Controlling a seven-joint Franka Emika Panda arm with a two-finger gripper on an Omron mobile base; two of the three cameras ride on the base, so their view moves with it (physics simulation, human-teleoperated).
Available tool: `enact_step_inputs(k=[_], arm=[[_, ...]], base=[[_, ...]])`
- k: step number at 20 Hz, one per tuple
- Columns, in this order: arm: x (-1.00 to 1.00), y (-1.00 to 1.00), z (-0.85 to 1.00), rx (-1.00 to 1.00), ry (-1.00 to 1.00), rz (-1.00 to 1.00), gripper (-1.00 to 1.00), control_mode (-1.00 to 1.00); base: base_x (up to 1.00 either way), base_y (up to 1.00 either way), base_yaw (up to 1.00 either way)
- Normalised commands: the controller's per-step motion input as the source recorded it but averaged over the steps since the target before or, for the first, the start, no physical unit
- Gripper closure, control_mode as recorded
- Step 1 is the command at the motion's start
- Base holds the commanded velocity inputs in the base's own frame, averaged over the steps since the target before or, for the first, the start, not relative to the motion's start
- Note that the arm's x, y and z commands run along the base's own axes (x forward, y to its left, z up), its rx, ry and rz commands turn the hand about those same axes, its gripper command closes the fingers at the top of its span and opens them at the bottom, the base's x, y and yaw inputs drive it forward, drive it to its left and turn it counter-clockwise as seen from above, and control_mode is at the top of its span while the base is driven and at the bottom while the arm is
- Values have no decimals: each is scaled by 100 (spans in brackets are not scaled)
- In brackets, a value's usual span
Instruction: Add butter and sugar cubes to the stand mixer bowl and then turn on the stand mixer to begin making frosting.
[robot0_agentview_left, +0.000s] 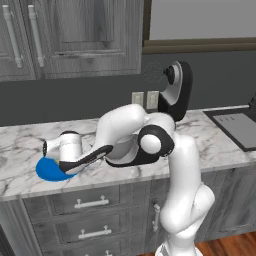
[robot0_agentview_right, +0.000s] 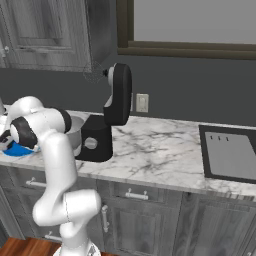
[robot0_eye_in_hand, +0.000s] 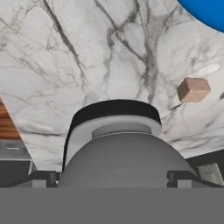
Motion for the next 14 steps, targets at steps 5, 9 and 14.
enact_step_inputs(k=[5, 9, 14], arm=[[0, -1, -10, 8, 2, 3, -100, -100], [0, 0, -15, 5, 0, 0, -100, -100], [0, 0, -14, 2, 0, 0, -100, -100]], base=[[0, 0, 0], [0, 0, 0], [0, 0, 0]])
